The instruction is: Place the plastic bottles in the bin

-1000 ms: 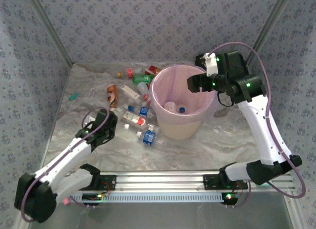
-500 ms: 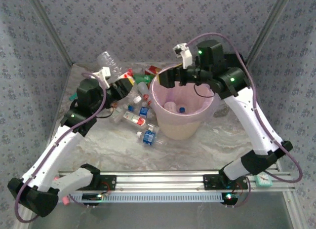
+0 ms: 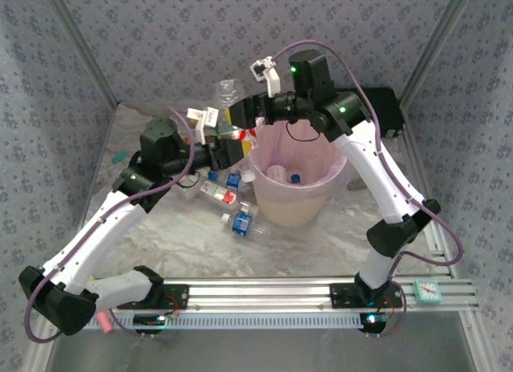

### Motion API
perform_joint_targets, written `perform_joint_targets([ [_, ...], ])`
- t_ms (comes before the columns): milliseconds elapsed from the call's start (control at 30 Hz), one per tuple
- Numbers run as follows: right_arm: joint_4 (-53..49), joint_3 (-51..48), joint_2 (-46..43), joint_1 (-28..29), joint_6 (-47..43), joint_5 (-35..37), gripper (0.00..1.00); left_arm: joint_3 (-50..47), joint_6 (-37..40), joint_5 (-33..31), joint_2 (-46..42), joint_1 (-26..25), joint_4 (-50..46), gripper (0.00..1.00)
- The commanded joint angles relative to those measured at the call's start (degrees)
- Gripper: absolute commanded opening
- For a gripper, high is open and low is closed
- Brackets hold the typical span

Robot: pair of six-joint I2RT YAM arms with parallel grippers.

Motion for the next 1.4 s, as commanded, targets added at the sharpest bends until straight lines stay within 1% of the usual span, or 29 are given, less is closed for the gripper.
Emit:
perform_joint_targets([
  [0,0.3,3.6,2.1,0.4,1.6,-4.1,0.84,2.8,2.6,3.3,0.1,-0.4,2.6,0.43],
  [33,-0.2,4.2,2.6,0.4,1.6,-4.3,0.76,3.1,2.5,3.3,0.4,-0.4,2.5,0.43],
  [67,-0.3,4.2,2.7,0.4,1.5,-4.1,0.71,3.2,2.5,3.1,0.6,-0.4,2.4,0.43],
  [100,-0.4,4.2,2.6,0.3,1.5,-3.7,0.69,3.3,2.6,2.8,0.7,-0.4,2.5,0.46],
  [200,-0.3,4.1,1.9,0.0,1.1,-2.3,0.63,3.0,3.1,1.0,0.2,-0.4,1.9,0.62],
  [267,-0.2,4.2,1.6,-0.3,0.9,-1.8,0.61,2.7,3.9,-0.5,-0.5,-0.4,1.2,0.73],
  [300,-0.1,4.4,1.5,-0.6,1.0,-1.5,0.60,2.6,4.4,-1.2,-0.9,-0.3,0.9,0.76],
  [433,-2.2,6.5,1.4,-2.5,0.2,-0.5,0.58,1.7,6.5,-7.0,-3.1,-0.4,-2.9,0.85],
  [500,-3.9,7.5,0.9,-3.8,-1.0,1.9,0.58,1.2,7.5,-9.4,-4.3,-0.3,-6.1,0.86],
  [533,-4.7,7.9,0.2,-4.6,-1.7,3.3,0.57,1.4,8.3,-11.6,-4.7,-0.3,-9.3,0.86],
  [567,-5.3,8.0,-0.3,-5.4,-1.9,4.9,0.57,1.9,9.0,-15.5,-4.9,-0.3,-13.6,0.86],
  [600,-6.1,8.1,-0.8,-5.9,-1.9,6.9,0.57,2.4,9.0,-20.4,-4.9,-0.3,-17.2,0.86],
  [633,-7.3,8.2,-1.3,-6.4,-2.8,9.4,0.56,2.5,8.3,-26.6,-4.8,-0.2,-22.4,0.86],
  [667,-9.3,8.7,-1.7,-6.8,-3.9,12.0,0.56,2.0,6.9,-32.1,-4.8,-0.3,-25.6,0.86],
  [733,-12.8,9.5,-1.8,-7.3,-6.1,15.6,0.56,-0.6,2.8,-36.9,-5.1,0.2,-28.5,0.85],
  [767,-14.7,9.5,-1.9,-7.5,-7.1,17.1,0.55,-2.4,-0.1,-37.3,-5.2,0.6,-28.9,0.85],
  [833,-17.9,9.1,-1.8,-7.6,-9.3,19.7,0.55,-6.4,-5.5,-36.2,-5.5,0.7,-28.0,0.84],
  [900,-20.6,7.7,-1.8,-7.6,-11.2,22.5,0.55,-11.0,-11.0,-33.5,-5.5,0.7,-25.5,0.83],
  [967,-22.7,4.8,-2.3,-7.4,-12.9,25.1,0.54,-15.6,-16.1,-29.4,-5.2,0.5,-22.4,0.82],
  [1033,-23.5,1.1,-2.9,-7.2,-13.9,26.8,0.54,-18.6,-19.9,-27.8,-4.7,-0.3,-21.0,0.81],
  [1233,-21.5,-11.7,-4.2,-6.0,-14.1,30.4,0.54,-25.0,-32.0,-27.8,-5.8,-4.5,-19.9,0.78],
  [1267,-20.9,-13.7,-4.2,-5.7,-13.8,31.1,0.54,-26.3,-34.4,-27.8,-6.3,-5.5,-18.7,0.79],
  [1367,-19.1,-19.0,-4.2,-4.4,-13.2,33.4,0.54,-31.0,-41.4,-28.5,-7.5,-8.1,-13.2,0.85],
])
